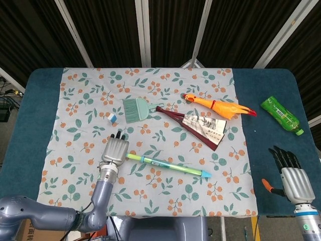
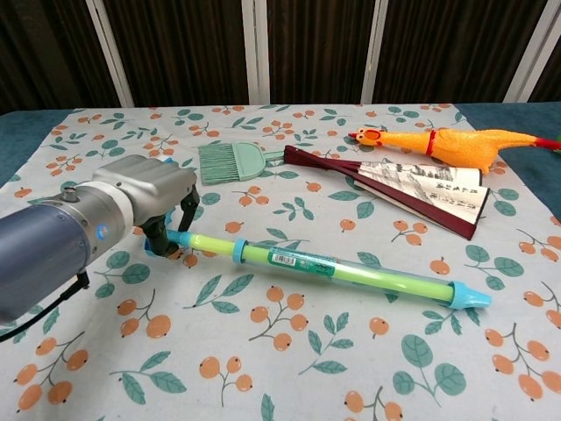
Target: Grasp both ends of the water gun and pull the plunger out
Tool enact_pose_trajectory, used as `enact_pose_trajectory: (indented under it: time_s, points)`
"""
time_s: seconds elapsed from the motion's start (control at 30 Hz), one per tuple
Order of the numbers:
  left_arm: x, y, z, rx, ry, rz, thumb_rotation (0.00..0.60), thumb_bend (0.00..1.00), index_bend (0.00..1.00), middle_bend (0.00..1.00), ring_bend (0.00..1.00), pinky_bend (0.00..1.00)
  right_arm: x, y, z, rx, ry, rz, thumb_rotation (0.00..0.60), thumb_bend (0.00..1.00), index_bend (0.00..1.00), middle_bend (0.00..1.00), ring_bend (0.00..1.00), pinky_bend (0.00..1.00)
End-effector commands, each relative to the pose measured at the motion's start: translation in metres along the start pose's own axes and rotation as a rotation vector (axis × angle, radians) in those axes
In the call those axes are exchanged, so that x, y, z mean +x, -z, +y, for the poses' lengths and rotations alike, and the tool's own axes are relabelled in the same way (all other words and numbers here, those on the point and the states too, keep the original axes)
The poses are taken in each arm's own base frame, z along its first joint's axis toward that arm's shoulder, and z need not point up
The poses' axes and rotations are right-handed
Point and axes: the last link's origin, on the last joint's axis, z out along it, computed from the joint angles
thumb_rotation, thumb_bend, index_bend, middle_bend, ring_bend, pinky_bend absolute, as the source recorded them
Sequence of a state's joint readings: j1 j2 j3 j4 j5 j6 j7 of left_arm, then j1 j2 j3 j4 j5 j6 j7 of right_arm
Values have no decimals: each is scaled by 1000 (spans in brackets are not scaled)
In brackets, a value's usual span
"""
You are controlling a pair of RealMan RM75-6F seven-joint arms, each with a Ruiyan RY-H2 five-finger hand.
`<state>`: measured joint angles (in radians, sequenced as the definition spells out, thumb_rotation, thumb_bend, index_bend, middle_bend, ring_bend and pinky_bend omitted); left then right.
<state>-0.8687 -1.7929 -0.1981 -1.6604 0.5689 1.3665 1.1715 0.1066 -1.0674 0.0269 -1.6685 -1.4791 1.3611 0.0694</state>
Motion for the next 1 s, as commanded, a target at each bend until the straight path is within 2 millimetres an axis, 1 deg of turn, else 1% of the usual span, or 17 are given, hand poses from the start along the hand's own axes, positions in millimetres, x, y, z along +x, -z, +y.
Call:
enact_pose_trajectory:
  time_s: [0.03,0.17,0.27,0.4,0.53,0.57,0.67,0.8,1.0]
  points:
    - [2,3,-8,19,36,-11,600,509,644,253,118,253,1,-2,-6,9,-4,-11,600,313,0,0,0,0]
    - [8,7,-15,37,100,-42,600,509,645,253,118,253,0,-9,-21,14,-49,-35,600,313,0,0,0,0]
    - [13,10,-20,43,102,-35,600,509,646,253,118,253,-1,-19,-37,12,-105,-75,600,313,5,0,0,0]
    - [17,13,-21,52,118,-36,600,509,649,254,118,257,-6,-37,-64,19,-151,-136,600,313,68,0,0,0]
    - [22,15,-17,51,124,-26,600,509,652,255,118,260,-18,-52,-86,13,-178,-203,600,314,112,0,0,0]
    - [23,16,-15,48,122,-21,600,509,652,255,118,260,-22,-56,-94,11,-205,-228,600,313,130,0,0,0]
    - [23,18,-11,46,121,-18,600,509,654,256,118,260,-31,-65,-108,3,-239,-256,600,313,178,0,0,0]
    - [21,19,-8,45,123,-24,600,509,657,259,118,260,-42,-71,-123,4,-250,-284,600,313,225,0,0,0]
    - [17,22,-1,39,131,-32,600,509,659,262,118,260,-63,-76,-150,4,-256,-332,600,314,228,0,0,0]
